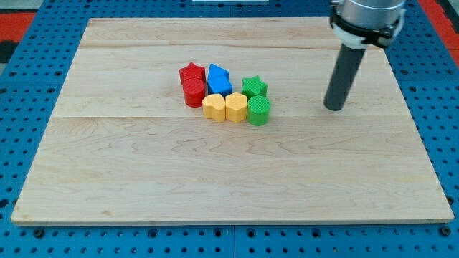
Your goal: Move your arm a bit up
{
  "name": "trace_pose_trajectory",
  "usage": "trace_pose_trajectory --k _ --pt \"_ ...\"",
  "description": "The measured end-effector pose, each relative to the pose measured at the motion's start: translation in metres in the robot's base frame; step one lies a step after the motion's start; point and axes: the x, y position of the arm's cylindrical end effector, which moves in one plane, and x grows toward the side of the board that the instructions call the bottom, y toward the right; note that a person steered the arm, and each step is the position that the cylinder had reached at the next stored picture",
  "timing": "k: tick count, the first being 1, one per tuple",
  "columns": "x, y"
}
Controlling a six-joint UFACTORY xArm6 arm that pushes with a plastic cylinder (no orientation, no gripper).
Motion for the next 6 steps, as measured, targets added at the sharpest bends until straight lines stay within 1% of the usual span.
trace_pose_trajectory --k 1,2,3,4,5,6 --pt "-0.025 0.011" --pt "-0.045 0.005" --pt "-0.044 -0.002" --pt "-0.055 -0.007" --pt "-0.068 -0.031" --pt "-0.068 -0.076"
